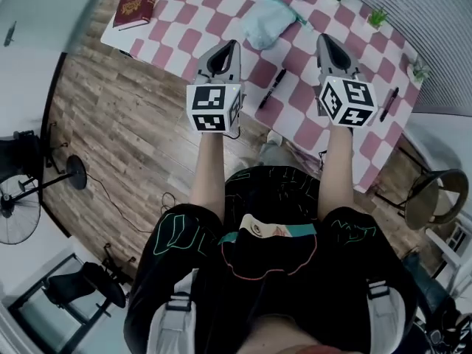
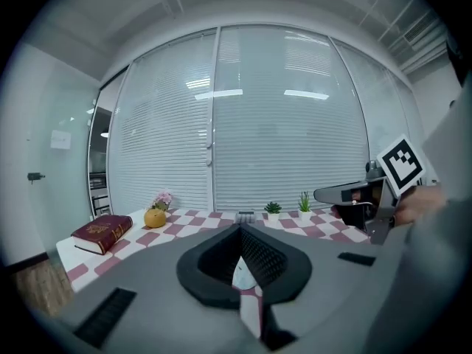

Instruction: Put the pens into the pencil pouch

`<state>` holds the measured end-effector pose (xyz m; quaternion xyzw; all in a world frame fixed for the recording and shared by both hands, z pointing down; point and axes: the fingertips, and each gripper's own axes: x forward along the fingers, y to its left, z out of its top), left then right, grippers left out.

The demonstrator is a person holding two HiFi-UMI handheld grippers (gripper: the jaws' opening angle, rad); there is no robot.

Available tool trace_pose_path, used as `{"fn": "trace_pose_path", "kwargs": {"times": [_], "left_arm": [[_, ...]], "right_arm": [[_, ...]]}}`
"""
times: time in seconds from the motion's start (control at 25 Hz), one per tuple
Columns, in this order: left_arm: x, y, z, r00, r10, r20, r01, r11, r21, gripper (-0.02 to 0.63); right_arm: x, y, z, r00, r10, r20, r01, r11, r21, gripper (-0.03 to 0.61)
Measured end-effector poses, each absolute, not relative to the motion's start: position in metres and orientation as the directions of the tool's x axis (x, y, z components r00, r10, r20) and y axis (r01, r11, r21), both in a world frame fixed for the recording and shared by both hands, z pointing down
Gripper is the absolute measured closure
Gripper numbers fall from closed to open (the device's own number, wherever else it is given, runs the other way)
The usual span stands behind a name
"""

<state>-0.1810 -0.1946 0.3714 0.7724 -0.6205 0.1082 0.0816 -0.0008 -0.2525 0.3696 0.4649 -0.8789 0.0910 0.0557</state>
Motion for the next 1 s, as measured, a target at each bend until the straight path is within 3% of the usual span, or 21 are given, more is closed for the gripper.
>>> {"fn": "trace_pose_path", "kwargs": {"times": [0.4, 1.0], "left_arm": [[-0.162, -0.23, 0.378, 0.186, -0.924, 0.336, -0.971, -0.225, -0.082, 0.618], [-0.137, -0.299, 0.384, 0.281, -0.864, 0.418, -0.925, -0.36, -0.123, 0.617]], "right_arm": [[0.027, -0.277, 0.394, -0.548, -0.815, 0.188, -0.832, 0.509, -0.22, 0.592], [0.05, -0.301, 0.406, -0.492, -0.847, 0.2, -0.86, 0.438, -0.261, 0.592]]}}
